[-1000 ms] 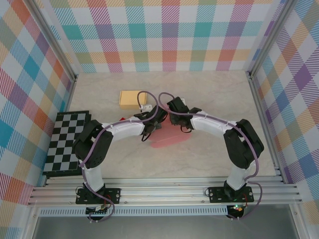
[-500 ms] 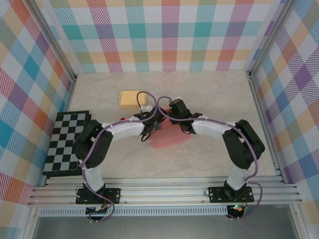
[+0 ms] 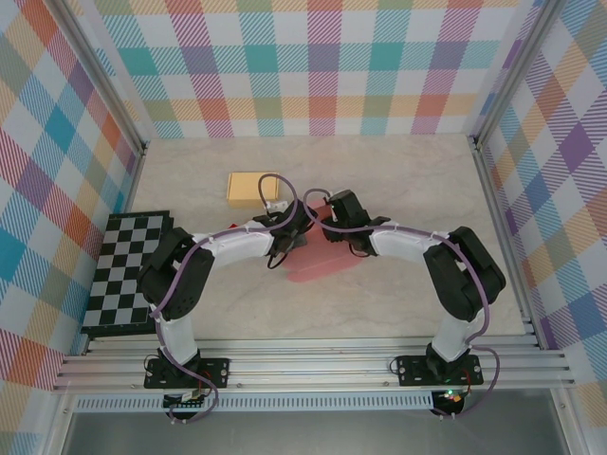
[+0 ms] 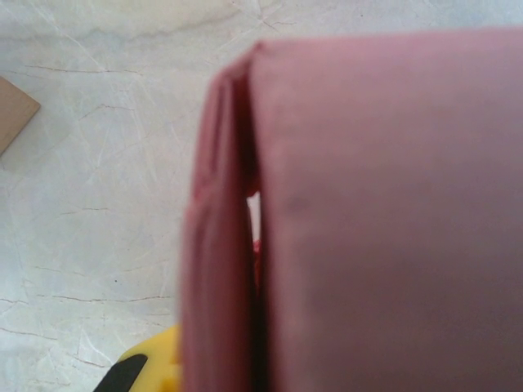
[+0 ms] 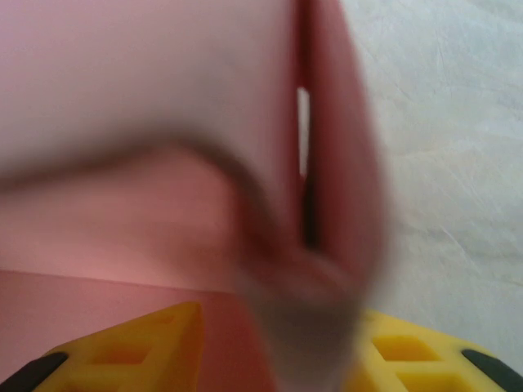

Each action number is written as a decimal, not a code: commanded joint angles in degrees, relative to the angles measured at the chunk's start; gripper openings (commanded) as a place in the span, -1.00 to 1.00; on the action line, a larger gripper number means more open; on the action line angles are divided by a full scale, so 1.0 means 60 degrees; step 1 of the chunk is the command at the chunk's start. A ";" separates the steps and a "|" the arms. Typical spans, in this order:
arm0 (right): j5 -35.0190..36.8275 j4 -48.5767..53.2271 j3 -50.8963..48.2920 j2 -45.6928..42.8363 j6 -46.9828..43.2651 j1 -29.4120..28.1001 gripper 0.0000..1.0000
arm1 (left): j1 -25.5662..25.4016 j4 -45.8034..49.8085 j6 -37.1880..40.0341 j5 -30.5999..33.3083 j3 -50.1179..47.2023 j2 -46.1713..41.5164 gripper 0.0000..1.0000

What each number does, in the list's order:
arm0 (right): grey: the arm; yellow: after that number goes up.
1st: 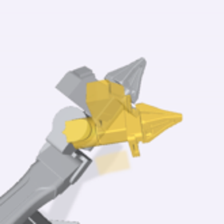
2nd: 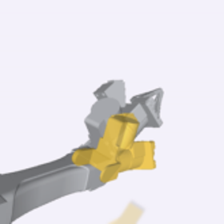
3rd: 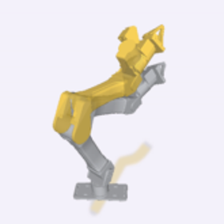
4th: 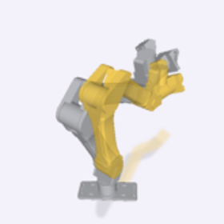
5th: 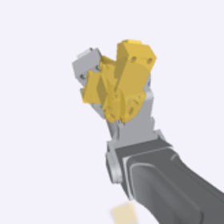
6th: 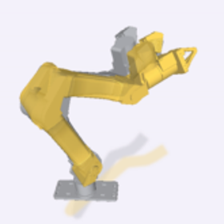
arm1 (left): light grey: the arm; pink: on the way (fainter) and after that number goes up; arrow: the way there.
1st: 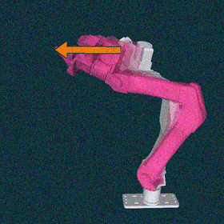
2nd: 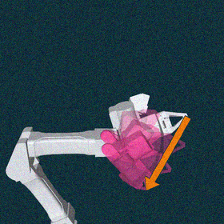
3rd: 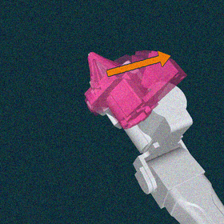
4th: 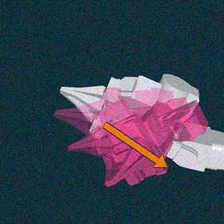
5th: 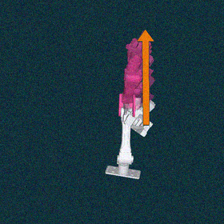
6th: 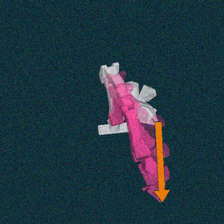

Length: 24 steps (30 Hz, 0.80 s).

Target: Fold the paper box

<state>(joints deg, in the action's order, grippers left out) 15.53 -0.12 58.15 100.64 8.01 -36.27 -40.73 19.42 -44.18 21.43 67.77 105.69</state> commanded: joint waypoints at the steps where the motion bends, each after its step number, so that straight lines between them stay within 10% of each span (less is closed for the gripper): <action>1: -0.0116 0.0073 -0.0185 -0.0356 -0.0101 0.0081 -0.14 | 0.0101 0.0134 -0.0196 -0.0125 0.0146 -0.0315 -1.00; 12: 0.0796 -0.0284 0.0127 -0.0211 0.0120 0.0125 -0.26 | 0.0104 0.0214 -0.0214 -0.0321 0.0146 -0.0389 -1.00; 24: 0.4739 0.2506 0.1111 0.0137 0.1870 0.0113 -0.45 | 0.0116 0.0436 -0.0185 -0.0221 0.0319 -0.0346 -1.00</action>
<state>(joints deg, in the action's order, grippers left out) 31.22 8.16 63.29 100.55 14.22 -36.82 -40.80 17.19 -45.04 18.15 69.19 105.47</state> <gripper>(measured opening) 0.276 0.082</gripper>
